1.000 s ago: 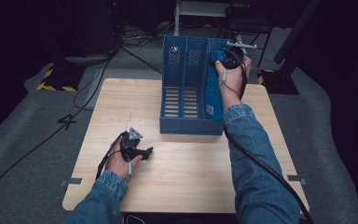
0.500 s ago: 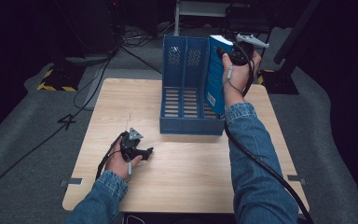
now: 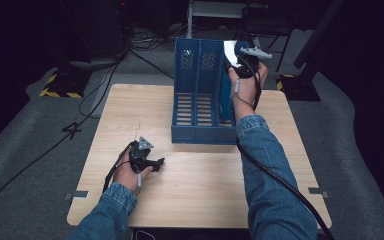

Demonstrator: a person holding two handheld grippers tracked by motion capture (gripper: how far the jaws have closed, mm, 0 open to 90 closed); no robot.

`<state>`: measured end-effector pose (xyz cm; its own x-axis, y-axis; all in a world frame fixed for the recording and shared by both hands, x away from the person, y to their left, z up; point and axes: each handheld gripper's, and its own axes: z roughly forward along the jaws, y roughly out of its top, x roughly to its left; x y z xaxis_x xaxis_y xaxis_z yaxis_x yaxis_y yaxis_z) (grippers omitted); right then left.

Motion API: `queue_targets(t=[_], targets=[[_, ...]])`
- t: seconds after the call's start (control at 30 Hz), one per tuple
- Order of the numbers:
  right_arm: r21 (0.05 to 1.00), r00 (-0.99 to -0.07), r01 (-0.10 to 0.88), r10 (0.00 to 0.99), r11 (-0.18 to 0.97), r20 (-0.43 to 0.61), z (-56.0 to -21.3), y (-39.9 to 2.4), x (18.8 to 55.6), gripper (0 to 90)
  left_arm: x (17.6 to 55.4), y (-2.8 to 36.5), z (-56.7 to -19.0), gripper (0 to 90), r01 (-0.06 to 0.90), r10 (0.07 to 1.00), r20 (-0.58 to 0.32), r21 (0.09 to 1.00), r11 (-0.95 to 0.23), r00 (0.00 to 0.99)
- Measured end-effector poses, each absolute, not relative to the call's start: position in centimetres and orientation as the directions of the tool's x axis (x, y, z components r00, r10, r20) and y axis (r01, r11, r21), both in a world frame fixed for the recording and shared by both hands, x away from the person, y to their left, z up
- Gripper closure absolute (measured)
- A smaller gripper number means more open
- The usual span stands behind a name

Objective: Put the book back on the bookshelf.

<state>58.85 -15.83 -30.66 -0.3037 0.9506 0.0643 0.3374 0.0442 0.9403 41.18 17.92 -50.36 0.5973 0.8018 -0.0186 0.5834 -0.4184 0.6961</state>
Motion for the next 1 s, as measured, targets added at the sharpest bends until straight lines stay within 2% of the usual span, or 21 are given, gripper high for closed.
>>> queue_targets(t=[0.07,0.13,0.4,0.6,0.7,0.73,0.8,1.0], targets=[[0.924,-0.31,0.378,0.948,0.055,0.07,-32.2,-16.0,59.2,58.8,41.2,17.9,-50.4,19.8,0.584,0.802,-0.016,0.694,-0.421,0.597],[0.935,-0.312,0.354,0.946,0.026,0.092,-32.8,-16.3,58.8,58.7,41.2,17.9,-50.3,19.6,0.584,0.802,-0.017,0.694,-0.421,0.598],[0.921,-0.277,0.385,0.959,0.053,0.061,-32.3,-16.2,57.4,54.3,41.2,17.8,-50.4,19.5,0.585,0.802,-0.021,0.695,-0.417,0.597],[0.891,-0.273,0.45,0.959,0.062,0.072,-31.2,-16.5,58.4,49.1,41.2,17.8,-50.4,19.6,0.587,0.803,-0.024,0.696,-0.415,0.596],[0.864,-0.254,0.496,0.966,0.085,0.051,-30.7,-16.4,59.7,51.6,41.2,17.9,-50.4,19.5,0.586,0.802,-0.02,0.694,-0.419,0.597],[0.844,-0.234,0.534,0.968,0.053,0.088,-30.7,-16.4,60.3,57.4,41.2,17.9,-50.3,19.5,0.584,0.801,-0.018,0.693,-0.422,0.599],[0.835,-0.23,0.549,0.968,0.048,0.096,-30.5,-16.3,60.6,59.5,41.2,17.9,-50.3,19.5,0.584,0.8,-0.018,0.693,-0.422,0.6],[0.868,-0.224,0.497,0.966,0.0,0.129,-30.9,-16.0,60.4,60.8,41.2,17.9,-50.4,19.5,0.583,0.798,-0.021,0.695,-0.421,0.602]])
